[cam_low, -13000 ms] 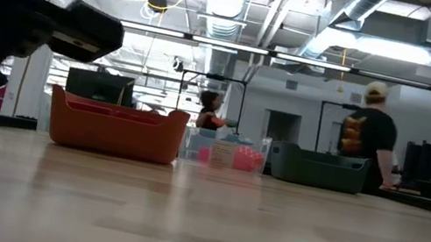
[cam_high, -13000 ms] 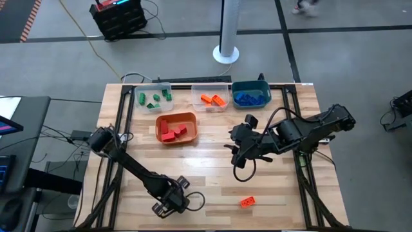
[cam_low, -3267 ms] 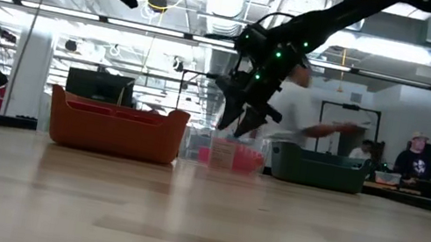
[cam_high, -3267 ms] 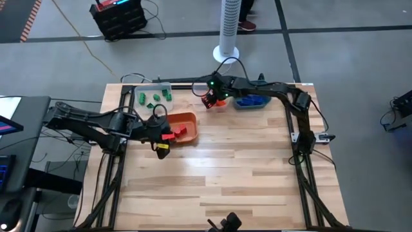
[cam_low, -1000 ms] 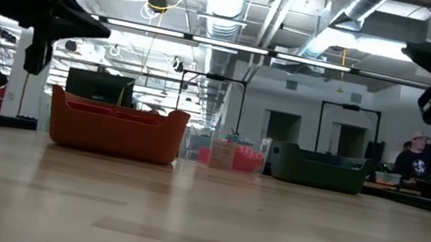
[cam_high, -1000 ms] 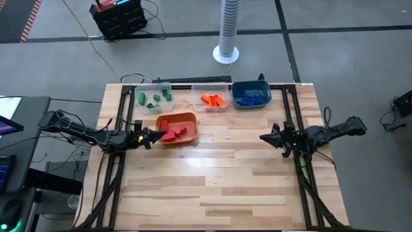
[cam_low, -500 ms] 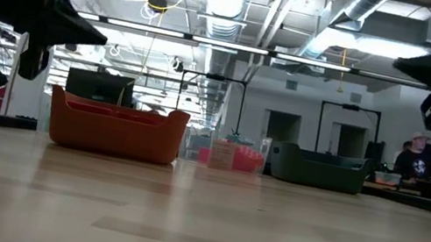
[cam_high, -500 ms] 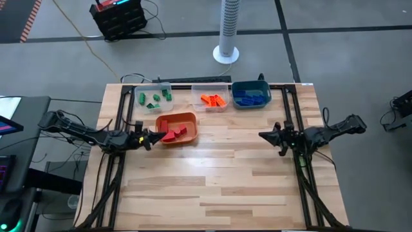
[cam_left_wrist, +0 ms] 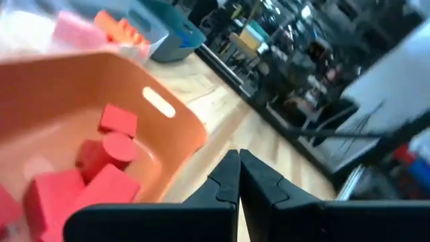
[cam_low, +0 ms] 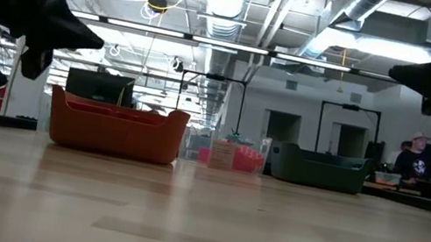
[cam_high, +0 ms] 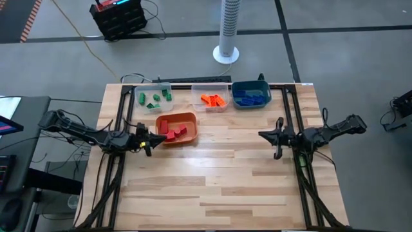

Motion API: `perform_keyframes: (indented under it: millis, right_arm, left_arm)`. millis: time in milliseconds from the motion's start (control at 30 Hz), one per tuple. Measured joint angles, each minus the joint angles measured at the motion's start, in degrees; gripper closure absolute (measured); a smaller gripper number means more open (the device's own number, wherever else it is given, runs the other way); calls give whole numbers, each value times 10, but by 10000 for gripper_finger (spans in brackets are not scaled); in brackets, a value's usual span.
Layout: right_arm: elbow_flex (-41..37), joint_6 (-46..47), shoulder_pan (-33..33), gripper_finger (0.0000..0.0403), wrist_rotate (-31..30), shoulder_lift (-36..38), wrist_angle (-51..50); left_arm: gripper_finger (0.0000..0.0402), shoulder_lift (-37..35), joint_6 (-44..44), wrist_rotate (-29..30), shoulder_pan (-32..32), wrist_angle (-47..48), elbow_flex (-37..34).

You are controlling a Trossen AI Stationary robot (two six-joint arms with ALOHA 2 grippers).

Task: Sort blocks
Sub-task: Return to Home Position

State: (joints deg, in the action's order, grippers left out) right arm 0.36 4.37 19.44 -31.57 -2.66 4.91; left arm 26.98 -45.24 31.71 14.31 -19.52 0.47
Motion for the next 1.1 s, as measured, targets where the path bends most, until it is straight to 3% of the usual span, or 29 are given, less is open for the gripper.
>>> perform_keyframes:
  millis: [200, 333, 500, 733, 1100]
  right_arm:
    - [0, -63, 0, 403, 0, 0, 0]
    - [0, -160, 0, 403, 0, 0, -1]
    - [0, -267, 0, 403, 0, 0, 0]
    - [-1, -268, 0, 403, 0, 0, 0]
    - [-1, -268, 0, 403, 0, 0, -1]
  left_arm:
    - [401, 0, 198, -1, 5, 15, 0]
    - [401, 0, 305, 4, 5, 54, 0]
    - [401, 0, 324, 5, 5, 88, 0]
    - [401, 0, 319, 5, 5, 144, 0]
    - [401, 0, 321, 5, 5, 144, 0]
